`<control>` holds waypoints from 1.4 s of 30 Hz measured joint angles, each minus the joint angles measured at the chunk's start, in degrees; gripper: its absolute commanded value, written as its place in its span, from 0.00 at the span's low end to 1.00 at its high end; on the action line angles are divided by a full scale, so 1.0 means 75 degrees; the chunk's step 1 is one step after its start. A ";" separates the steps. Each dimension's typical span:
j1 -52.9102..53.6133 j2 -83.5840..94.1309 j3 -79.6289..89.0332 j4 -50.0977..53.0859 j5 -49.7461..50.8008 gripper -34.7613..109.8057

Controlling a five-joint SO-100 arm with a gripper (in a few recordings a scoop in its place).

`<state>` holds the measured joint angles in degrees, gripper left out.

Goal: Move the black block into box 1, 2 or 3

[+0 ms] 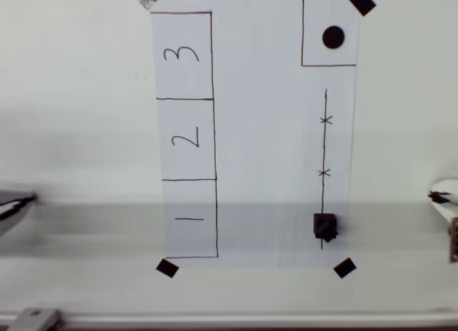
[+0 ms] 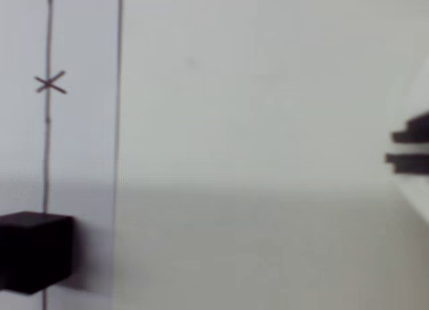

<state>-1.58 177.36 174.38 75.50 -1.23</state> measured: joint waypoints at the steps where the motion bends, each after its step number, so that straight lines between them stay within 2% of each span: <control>1: 0.0000 -0.0258 -0.0188 0.0000 0.0047 0.24; 10: -0.0621 -0.3504 -0.2742 -0.0070 0.0621 0.28; 33: -0.1242 -0.8836 -0.6902 -0.0938 0.1383 0.32; 42: -0.1383 -1.0488 -0.8168 -0.1078 0.1312 0.41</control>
<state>-11.95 98.70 113.12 67.41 8.61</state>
